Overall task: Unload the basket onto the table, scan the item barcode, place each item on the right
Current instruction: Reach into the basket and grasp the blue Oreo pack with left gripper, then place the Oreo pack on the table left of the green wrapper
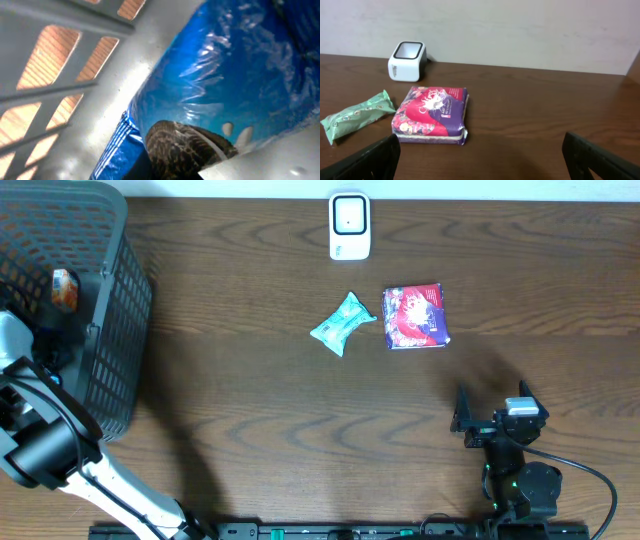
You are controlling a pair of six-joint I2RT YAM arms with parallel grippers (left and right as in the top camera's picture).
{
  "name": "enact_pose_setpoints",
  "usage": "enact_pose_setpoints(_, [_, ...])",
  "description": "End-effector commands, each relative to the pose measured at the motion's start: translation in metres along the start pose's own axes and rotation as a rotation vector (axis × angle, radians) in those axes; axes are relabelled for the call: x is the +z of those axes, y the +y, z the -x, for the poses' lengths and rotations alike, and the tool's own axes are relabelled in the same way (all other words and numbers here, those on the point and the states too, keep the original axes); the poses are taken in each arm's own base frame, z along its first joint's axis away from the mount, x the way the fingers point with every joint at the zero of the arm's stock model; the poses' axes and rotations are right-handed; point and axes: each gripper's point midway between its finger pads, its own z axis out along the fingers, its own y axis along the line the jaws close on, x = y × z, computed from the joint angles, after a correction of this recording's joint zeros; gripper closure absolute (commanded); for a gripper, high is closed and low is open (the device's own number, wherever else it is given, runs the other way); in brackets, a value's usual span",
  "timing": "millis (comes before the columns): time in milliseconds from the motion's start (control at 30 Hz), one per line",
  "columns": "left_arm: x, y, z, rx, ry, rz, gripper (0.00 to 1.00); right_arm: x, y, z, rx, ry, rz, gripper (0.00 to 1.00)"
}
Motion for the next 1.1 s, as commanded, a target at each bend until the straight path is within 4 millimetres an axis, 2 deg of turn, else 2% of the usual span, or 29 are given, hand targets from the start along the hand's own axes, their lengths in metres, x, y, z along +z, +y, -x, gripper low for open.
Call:
enact_pose_setpoints(0, [-0.069,0.006,0.026,-0.171,-0.166,-0.031,0.93,0.0,0.0,-0.001,-0.002,0.001,0.002,0.01])
enact_pose_setpoints(100, [-0.125,0.0,0.043,-0.195,-0.315,-0.133,0.93,0.0,0.001,-0.001,-0.002,0.001,0.002,0.01])
enact_pose_setpoints(133, [-0.153,-0.007,0.05,-0.19,-0.387,-0.209,0.93,0.0,0.0,-0.001,-0.002,0.001,0.002,0.01])
enact_pose_setpoints(167, [-0.164,-0.01,0.052,-0.186,-0.417,-0.242,0.93,0.0,0.001,-0.001,-0.002,0.001,0.002,0.01])
enact_pose_setpoints(267, [-0.232,-0.022,0.06,-0.173,-0.583,-0.394,0.93,0.0,0.0,-0.001,-0.002,0.001,0.002,0.01])
enact_pose_setpoints(367, [-0.289,-0.021,0.059,-0.201,-0.718,-0.465,0.93,0.0,0.0,-0.001,-0.002,0.001,0.002,0.01])
enact_pose_setpoints(400, [-0.313,-0.021,0.057,-0.211,-0.774,-0.488,0.93,0.0,0.001,-0.001,-0.002,0.001,0.002,0.01])
enact_pose_setpoints(533, [-0.378,-0.029,0.044,-0.217,-0.913,-0.584,0.93,0.0,0.001,-0.001,-0.002,0.001,0.002,0.01])
enact_pose_setpoints(600, [-0.42,-0.044,0.032,-0.189,-0.995,-0.67,0.93,0.0,0.001,-0.001,-0.002,0.001,0.002,0.01])
enact_pose_setpoints(733, [-0.479,-0.08,0.001,-0.12,-1.079,-0.818,0.93,0.0,0.001,-0.001,-0.002,0.001,0.002,0.01])
enact_pose_setpoints(833, [-0.51,-0.12,-0.029,-0.011,-1.092,-0.933,0.93,0.0,0.0,-0.001,-0.002,0.001,0.002,0.01])
enact_pose_setpoints(900, [-0.523,-0.148,-0.046,0.058,-1.077,-0.996,0.93,0.0,0.001,-0.001,-0.002,0.001,0.002,0.01])
enact_pose_setpoints(1000, [-0.522,-0.184,-0.063,0.105,-1.016,-1.023,0.93,0.0,0.001,-0.001,-0.002,0.001,0.002,0.01])
enact_pose_setpoints(1067, [-0.507,-0.213,-0.072,0.115,-0.945,-0.991,0.93,0.0,0.001,-0.001,-0.002,0.001,0.002,0.01])
